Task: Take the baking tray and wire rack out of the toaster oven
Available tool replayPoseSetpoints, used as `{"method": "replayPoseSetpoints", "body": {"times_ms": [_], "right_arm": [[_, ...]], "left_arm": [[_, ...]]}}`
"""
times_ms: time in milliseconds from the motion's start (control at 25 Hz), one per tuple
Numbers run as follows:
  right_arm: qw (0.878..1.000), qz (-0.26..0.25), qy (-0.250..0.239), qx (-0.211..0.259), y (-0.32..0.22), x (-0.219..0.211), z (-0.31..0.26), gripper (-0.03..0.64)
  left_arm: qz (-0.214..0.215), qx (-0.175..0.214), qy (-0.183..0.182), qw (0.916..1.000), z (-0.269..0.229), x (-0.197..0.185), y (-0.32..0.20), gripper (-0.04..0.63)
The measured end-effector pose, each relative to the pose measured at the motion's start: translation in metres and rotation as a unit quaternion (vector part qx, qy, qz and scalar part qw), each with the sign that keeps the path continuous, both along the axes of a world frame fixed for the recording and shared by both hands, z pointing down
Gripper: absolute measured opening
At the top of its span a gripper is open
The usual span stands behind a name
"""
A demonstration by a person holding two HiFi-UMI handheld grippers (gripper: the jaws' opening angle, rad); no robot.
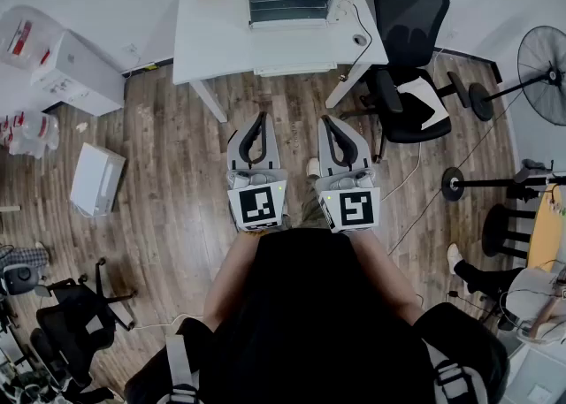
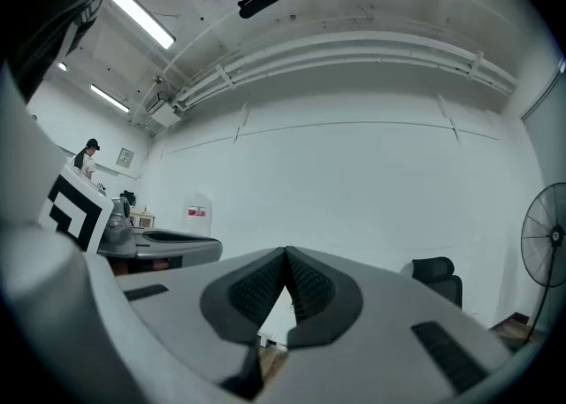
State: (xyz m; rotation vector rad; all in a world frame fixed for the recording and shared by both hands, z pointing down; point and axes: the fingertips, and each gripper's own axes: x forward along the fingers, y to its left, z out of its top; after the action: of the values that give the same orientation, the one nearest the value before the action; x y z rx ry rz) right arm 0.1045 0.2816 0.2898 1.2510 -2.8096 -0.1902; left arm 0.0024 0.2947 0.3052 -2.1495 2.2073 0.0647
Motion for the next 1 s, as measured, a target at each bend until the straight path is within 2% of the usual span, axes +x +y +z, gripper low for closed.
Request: {"method": "replayPoseSetpoints", "body": {"times_ms": [240,480,600,1000], "right_arm": [[0.999,0.004,-0.028,-0.04,-0.018,0.003,0.013,0.031],[0.998,0.006,-0.026,-0.058,-0.038,0.001,0.024,0.031],[0.998,0.007,-0.027,-0.063,-0.048,0.002,0.029,0.031],[0.997,0.004,-0.025,-0.077,-0.094,0.009,0.035,0.031]], "left_arm": [[0.011,-0.004,0.0,0.9999,0.003,0.002,-0.017,0.023],[0.017,-0.018,-0.007,0.9997,0.009,0.003,-0.035,0.023],[0.021,-0.038,-0.02,0.9989,0.016,0.004,-0.045,0.023],[0.02,-0.03,-0.015,0.9992,0.014,0.012,-0.092,0.023]]}}
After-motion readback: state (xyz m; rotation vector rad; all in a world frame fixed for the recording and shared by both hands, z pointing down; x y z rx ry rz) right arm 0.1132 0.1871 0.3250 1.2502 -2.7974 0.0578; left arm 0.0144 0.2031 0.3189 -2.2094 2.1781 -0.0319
